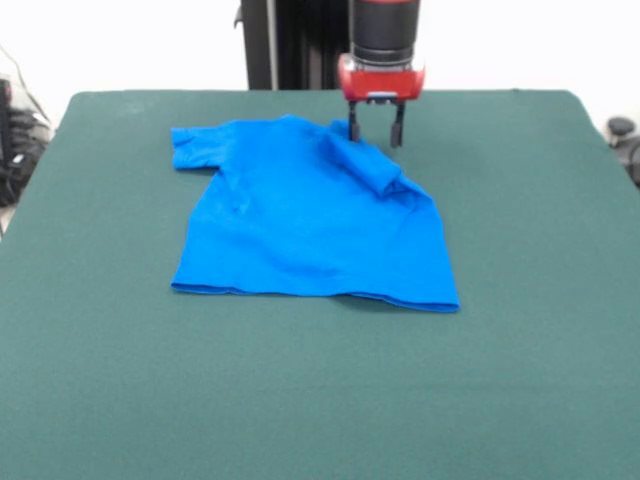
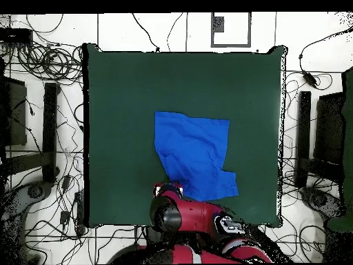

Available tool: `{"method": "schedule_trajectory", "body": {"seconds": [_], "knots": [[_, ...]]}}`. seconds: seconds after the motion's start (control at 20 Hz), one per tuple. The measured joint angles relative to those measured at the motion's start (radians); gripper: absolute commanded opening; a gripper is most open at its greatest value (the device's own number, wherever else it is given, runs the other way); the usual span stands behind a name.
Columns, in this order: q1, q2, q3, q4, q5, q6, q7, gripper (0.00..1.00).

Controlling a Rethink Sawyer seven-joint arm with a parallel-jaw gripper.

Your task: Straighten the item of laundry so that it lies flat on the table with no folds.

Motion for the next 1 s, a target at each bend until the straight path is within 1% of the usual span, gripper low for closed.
{"method": "schedule_trajectory", "body": {"seconds": [0.25,0.7,0.75,1.0], "knots": [[0.005,0.026,0.000,-0.002,0.000,-0.026,0.000,1.00],[0.005,0.029,-0.003,-0.002,-0.003,-0.046,0.000,1.00],[0.005,0.029,-0.006,-0.003,-0.003,-0.048,0.000,0.00],[-0.001,0.034,-0.010,-0.004,-0.004,-0.059,0.000,0.00]]}}
